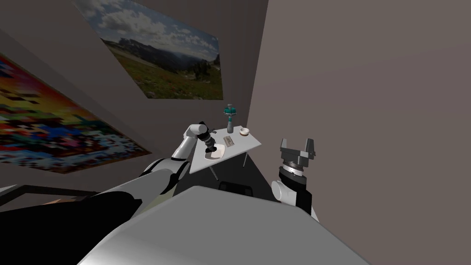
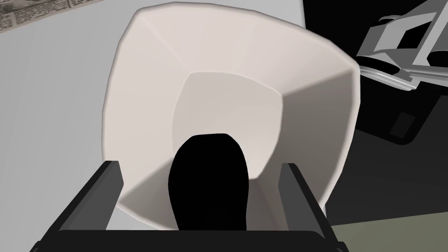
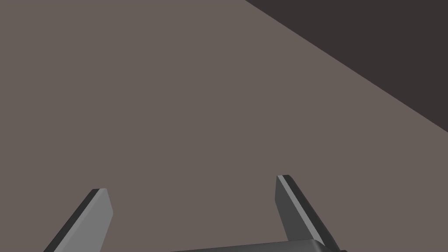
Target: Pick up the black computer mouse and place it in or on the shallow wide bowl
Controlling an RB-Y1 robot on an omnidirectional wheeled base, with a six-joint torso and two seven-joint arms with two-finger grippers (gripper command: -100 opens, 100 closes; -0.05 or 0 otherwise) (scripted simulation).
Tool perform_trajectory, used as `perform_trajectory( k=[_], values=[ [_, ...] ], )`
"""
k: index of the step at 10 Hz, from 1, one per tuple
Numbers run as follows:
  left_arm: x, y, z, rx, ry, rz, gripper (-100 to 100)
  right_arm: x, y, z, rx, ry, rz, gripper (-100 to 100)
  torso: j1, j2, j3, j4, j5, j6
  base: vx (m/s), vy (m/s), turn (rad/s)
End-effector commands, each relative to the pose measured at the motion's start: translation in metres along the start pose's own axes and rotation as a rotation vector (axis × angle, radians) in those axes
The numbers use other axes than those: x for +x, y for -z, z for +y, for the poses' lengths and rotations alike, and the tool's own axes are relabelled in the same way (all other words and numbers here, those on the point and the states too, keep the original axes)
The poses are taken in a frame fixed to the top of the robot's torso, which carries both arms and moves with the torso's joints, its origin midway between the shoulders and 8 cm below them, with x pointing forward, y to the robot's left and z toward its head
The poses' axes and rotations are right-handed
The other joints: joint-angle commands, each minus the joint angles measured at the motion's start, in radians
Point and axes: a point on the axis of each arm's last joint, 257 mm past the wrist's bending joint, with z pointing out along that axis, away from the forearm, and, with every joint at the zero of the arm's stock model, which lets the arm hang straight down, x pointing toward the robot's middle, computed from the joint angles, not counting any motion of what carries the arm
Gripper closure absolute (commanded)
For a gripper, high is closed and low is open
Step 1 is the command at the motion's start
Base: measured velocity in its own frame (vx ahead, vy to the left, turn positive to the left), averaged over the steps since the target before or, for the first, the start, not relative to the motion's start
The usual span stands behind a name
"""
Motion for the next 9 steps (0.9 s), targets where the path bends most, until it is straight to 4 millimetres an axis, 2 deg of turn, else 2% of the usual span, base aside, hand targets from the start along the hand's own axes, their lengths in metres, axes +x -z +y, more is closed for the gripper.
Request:
perform_trajectory(
  k=[1,2,9],
  values=[
    [0.0,0.0,0.0,0.0,0.0,0.0,0,0.0,0.0,0.0,0.0,0.0,0.0,0,0.0,0.0,0.0,0.0,0.0,0.0,0.0,0.0,0.0],
    [0.003,0.011,0.003,0.0,0.0,0.004,-100,0.0,0.0,0.0,0.0,0.0,0.0,0,0.0,0.0,0.0,0.0,0.0,0.0,0.025,-0.004,0.022],
    [0.011,0.047,0.021,-0.011,-0.011,0.004,-100,0.0,0.0,0.0,0.0,0.0,0.0,0,0.0,-0.002,-0.001,0.0,0.0,0.0,0.042,0.004,0.016]
  ],
)
